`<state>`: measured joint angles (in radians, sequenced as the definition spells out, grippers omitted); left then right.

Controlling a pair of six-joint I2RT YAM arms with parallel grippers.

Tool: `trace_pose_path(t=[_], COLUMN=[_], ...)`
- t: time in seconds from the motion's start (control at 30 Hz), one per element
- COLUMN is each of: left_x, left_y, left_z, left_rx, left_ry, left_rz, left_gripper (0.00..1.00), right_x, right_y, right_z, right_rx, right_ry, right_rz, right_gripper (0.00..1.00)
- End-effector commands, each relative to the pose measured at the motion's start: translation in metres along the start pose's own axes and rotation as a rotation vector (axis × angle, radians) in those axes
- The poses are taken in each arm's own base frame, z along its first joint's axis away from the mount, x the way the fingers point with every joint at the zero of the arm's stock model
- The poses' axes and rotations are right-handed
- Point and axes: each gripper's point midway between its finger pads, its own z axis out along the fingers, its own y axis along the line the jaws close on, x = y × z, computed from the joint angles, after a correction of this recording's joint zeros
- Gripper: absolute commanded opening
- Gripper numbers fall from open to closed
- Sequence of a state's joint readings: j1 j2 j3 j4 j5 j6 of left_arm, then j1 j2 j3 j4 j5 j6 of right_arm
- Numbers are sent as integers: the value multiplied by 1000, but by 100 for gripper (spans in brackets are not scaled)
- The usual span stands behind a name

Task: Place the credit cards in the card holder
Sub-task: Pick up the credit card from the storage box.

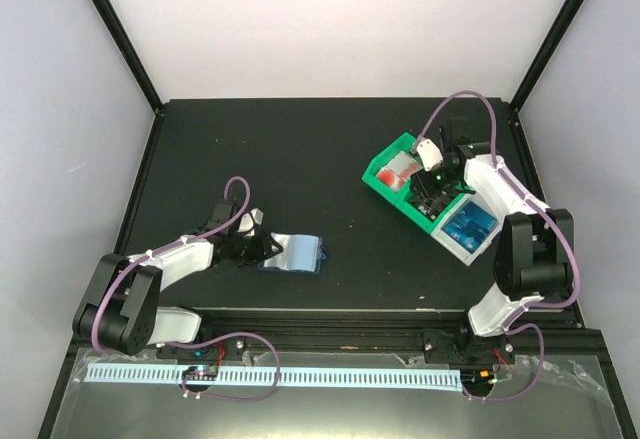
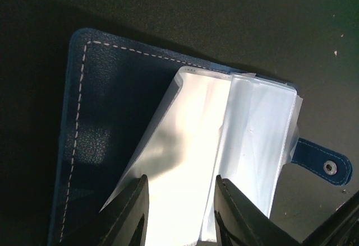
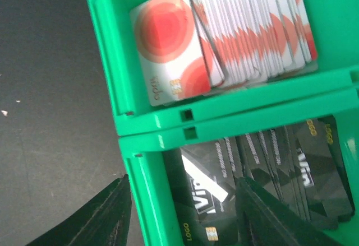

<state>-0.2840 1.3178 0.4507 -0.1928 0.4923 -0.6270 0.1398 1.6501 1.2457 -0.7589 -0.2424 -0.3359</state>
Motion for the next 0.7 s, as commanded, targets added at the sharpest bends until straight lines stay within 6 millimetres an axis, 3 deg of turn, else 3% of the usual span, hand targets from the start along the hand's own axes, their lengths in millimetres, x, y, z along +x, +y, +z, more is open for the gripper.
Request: trace_pose_path(t=[0.0,0.1,0.2,0.4,0.57,0.67], left_x=[7,6,8,7,6,6], left_y=[22,22,24,26,26,25], left_z=[2,1,2,1,1,1], left_rx=[-109,-111,-114,-121,-125,-125], left_ry=[18,16,17,11,4,6], left_rz=[-12,-9,-12,-15,-21,-22], left_gripper=[35,34,34,34,34,34], right_x=[23,33,30,4,-32,-40], right_y=[-17,-23,-31,-35,-26,-21], right_z=[4,13,23,46,52,60], right_rx=[58,85,100,112,69,59], right_ry=[87,138,157,148,59,64], right_rz=[35,54,90,111,129,155], right_gripper=[51,51,52,56,63,67])
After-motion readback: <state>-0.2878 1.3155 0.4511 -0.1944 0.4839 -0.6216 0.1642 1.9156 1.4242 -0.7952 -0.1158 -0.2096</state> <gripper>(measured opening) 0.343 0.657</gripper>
